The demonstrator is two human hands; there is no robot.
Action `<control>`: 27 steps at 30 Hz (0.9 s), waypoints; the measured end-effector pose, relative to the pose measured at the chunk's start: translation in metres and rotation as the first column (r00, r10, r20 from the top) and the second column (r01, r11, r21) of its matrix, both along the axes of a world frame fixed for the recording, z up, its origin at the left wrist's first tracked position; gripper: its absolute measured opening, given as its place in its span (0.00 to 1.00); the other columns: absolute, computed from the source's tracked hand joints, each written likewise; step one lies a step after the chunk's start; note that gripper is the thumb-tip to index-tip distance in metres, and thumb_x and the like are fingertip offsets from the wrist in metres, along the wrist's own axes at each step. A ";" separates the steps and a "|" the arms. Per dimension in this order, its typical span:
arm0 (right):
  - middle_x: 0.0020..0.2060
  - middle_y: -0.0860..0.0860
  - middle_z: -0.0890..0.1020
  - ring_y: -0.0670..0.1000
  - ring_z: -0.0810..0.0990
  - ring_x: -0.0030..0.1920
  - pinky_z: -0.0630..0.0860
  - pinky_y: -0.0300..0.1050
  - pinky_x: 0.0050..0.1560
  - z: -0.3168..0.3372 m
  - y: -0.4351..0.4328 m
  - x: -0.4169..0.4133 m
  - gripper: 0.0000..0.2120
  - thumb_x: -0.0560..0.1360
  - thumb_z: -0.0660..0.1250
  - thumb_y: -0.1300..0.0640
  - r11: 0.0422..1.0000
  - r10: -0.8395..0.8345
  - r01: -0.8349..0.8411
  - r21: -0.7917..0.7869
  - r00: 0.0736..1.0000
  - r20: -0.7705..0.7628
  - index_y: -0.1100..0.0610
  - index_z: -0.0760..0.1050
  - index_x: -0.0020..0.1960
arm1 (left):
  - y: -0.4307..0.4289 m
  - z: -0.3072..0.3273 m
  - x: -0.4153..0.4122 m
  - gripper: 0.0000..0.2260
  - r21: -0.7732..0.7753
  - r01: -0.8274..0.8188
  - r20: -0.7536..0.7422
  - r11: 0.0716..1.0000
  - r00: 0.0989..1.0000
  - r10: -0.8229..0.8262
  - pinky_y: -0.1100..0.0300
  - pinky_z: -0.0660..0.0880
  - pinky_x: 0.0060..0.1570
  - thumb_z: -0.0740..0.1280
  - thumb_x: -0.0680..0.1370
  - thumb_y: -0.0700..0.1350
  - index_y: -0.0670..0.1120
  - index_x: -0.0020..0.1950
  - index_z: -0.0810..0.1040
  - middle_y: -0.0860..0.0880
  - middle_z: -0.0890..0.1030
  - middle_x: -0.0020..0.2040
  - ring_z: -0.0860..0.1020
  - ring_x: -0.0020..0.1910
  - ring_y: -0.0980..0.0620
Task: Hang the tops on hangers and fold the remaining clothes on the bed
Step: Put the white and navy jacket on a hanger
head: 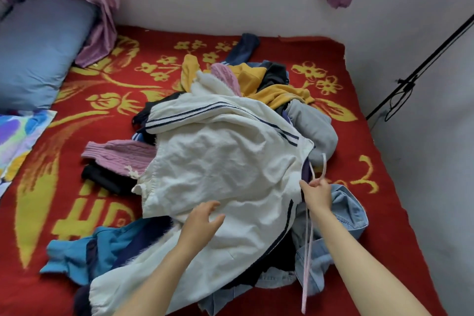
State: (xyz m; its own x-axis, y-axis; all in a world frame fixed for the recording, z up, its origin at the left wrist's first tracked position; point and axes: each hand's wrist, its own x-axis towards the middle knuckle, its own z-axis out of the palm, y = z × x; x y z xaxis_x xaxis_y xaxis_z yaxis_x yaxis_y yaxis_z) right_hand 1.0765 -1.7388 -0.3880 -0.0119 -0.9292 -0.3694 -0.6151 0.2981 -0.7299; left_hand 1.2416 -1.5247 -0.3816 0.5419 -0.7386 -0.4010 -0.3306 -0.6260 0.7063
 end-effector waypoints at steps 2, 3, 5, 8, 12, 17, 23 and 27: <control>0.31 0.50 0.68 0.54 0.67 0.35 0.65 0.46 0.37 0.034 0.024 0.013 0.16 0.71 0.67 0.64 0.996 0.033 -0.028 -0.083 0.998 0.057 0.56 0.61 0.33 | -0.007 0.010 -0.005 0.24 -0.096 0.074 0.010 0.993 0.997 -0.073 0.62 0.66 0.61 0.67 0.77 0.50 0.48 0.71 0.66 0.51 0.71 0.65 0.69 0.65 0.53; 0.30 0.50 0.67 0.52 0.65 0.33 0.62 0.46 0.35 0.054 0.042 0.022 0.16 0.71 0.66 0.66 0.990 0.054 -0.043 -0.135 0.995 0.083 0.56 0.60 0.33 | -0.008 0.019 -0.005 0.27 -0.154 0.124 0.039 0.980 0.992 -0.119 0.62 0.64 0.63 0.68 0.76 0.52 0.48 0.72 0.64 0.51 0.70 0.67 0.67 0.66 0.53; 0.29 0.50 0.66 0.49 0.62 0.30 0.60 0.44 0.31 0.091 0.079 0.041 0.17 0.70 0.65 0.69 0.974 0.102 -0.068 -0.215 0.983 0.150 0.56 0.59 0.32 | -0.007 0.033 -0.003 0.33 -0.267 0.218 0.125 0.939 0.974 -0.190 0.61 0.62 0.65 0.71 0.73 0.53 0.48 0.74 0.61 0.51 0.68 0.69 0.65 0.68 0.53; 0.25 0.47 0.63 0.46 0.60 0.27 0.59 0.39 0.30 0.144 0.142 0.073 0.18 0.70 0.65 0.70 0.947 0.189 -0.111 -0.302 0.951 0.243 0.56 0.60 0.30 | 0.005 0.053 0.013 0.38 -0.432 0.316 0.190 0.845 0.947 -0.258 0.57 0.63 0.66 0.75 0.69 0.53 0.49 0.74 0.60 0.50 0.67 0.69 0.65 0.67 0.52; 0.25 0.49 0.62 0.45 0.61 0.26 0.61 0.36 0.28 0.180 0.208 0.116 0.20 0.71 0.65 0.72 0.922 0.295 -0.161 -0.353 0.882 0.367 0.55 0.60 0.30 | 0.039 0.079 0.046 0.26 -0.683 0.180 0.149 0.708 0.983 -0.105 0.65 0.70 0.56 0.68 0.70 0.54 0.48 0.66 0.73 0.49 0.78 0.60 0.75 0.57 0.58; 0.23 0.49 0.67 0.46 0.65 0.24 0.60 0.38 0.26 0.195 0.250 0.160 0.21 0.71 0.64 0.72 0.922 0.339 -0.192 -0.336 0.819 0.463 0.55 0.57 0.30 | 0.107 0.102 0.114 0.14 -0.743 0.107 0.097 0.660 0.994 -0.051 0.71 0.73 0.49 0.70 0.71 0.41 0.43 0.57 0.80 0.55 0.82 0.48 0.76 0.47 0.71; 0.29 0.60 0.70 0.48 0.67 0.26 0.65 0.41 0.32 0.198 0.235 0.168 0.18 0.73 0.69 0.61 0.838 0.347 -0.102 -0.536 0.858 0.378 0.60 0.63 0.30 | 0.176 0.149 0.186 0.15 -0.702 0.118 0.086 0.703 0.993 -0.081 0.77 0.69 0.43 0.69 0.73 0.33 0.42 0.59 0.77 0.66 0.80 0.41 0.76 0.42 0.73; 0.25 0.53 0.77 0.42 0.68 0.18 0.61 0.31 0.20 0.197 0.234 0.177 0.15 0.75 0.66 0.55 0.906 0.379 -0.174 -0.386 0.740 0.556 0.61 0.67 0.35 | 0.201 0.152 0.199 0.16 -0.660 0.123 0.116 0.741 0.991 -0.061 0.77 0.68 0.39 0.67 0.74 0.31 0.44 0.60 0.76 0.70 0.79 0.35 0.75 0.35 0.72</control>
